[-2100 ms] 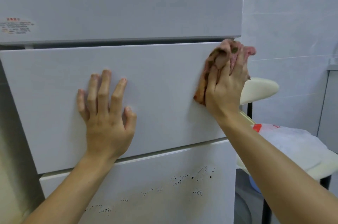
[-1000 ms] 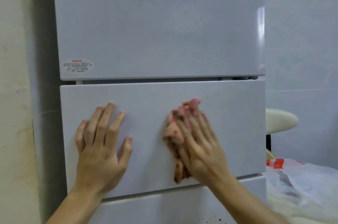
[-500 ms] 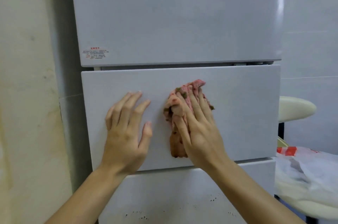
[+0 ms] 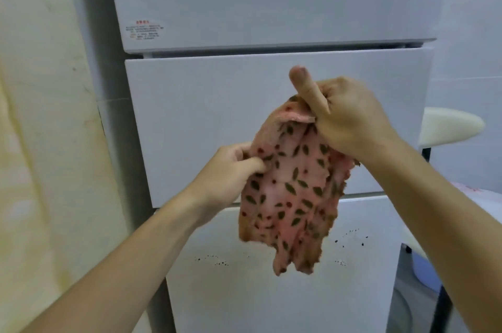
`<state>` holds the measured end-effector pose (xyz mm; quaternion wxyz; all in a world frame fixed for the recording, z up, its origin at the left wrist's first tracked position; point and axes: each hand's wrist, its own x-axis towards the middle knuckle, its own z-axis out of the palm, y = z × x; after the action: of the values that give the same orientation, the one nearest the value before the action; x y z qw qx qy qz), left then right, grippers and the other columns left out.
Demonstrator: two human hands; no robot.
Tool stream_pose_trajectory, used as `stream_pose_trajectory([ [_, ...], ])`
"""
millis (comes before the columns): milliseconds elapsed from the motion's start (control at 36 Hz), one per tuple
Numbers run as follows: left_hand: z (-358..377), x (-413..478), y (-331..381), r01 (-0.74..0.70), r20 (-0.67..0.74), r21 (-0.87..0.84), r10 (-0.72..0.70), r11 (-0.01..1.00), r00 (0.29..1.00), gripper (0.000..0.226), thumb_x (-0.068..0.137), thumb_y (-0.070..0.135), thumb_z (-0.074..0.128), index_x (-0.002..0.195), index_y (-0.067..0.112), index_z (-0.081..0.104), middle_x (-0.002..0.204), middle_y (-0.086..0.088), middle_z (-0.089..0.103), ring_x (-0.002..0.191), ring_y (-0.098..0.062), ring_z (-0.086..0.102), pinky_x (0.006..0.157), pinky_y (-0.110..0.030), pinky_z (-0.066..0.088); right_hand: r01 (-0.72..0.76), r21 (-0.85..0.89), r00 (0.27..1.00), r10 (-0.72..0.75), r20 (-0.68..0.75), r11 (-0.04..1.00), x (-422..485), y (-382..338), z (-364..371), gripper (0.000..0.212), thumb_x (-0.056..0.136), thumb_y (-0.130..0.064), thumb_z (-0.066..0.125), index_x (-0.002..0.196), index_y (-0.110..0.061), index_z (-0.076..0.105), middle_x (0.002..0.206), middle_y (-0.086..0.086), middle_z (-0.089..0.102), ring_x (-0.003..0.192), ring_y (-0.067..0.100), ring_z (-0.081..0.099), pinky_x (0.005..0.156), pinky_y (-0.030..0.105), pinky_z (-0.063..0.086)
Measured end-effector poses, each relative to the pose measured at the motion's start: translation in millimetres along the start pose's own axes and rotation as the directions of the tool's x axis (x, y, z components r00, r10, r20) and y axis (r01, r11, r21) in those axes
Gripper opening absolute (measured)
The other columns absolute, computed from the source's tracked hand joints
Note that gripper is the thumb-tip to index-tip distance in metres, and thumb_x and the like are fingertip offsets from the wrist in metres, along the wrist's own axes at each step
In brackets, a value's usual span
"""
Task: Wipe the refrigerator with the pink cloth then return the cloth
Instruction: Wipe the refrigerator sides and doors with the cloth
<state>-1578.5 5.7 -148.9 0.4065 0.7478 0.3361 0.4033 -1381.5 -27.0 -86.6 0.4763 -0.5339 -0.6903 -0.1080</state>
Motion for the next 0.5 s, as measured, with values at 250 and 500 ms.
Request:
stream_pose_trajectory([
  [250,-1,-1,10,0.048,0.105,-0.605,0.019,0.795,0.994,0.029,0.086,0.021,0.053,0.087,0.02,0.082,0.106,-0.005,0.079,0.1,-0.018,0.075,0.091,-0.034,0.061,-0.154,-0.216,0.988,0.154,-0.015,0.964,-4,23,12,0.061,0.108,-0.06,0.034,0.08,-0.016,0.067,0.078,0.006,0.071,0.075,0.032,0.065,0.074,0.042,0.052],
  [500,-16,-4,17,0.174,0.169,-0.649,-0.082,0.74,0.982,0.05,0.095,0.047,0.051,0.096,0.01,0.085,0.111,-0.011,0.079,0.107,-0.026,0.076,0.093,-0.041,0.062,-0.549,0.213,0.738,0.349,0.578,0.808,-55,15,2,0.101,0.101,-0.073,0.013,0.064,-0.003,0.076,0.063,0.011,0.074,0.054,0.021,0.067,0.058,0.028,0.053],
])
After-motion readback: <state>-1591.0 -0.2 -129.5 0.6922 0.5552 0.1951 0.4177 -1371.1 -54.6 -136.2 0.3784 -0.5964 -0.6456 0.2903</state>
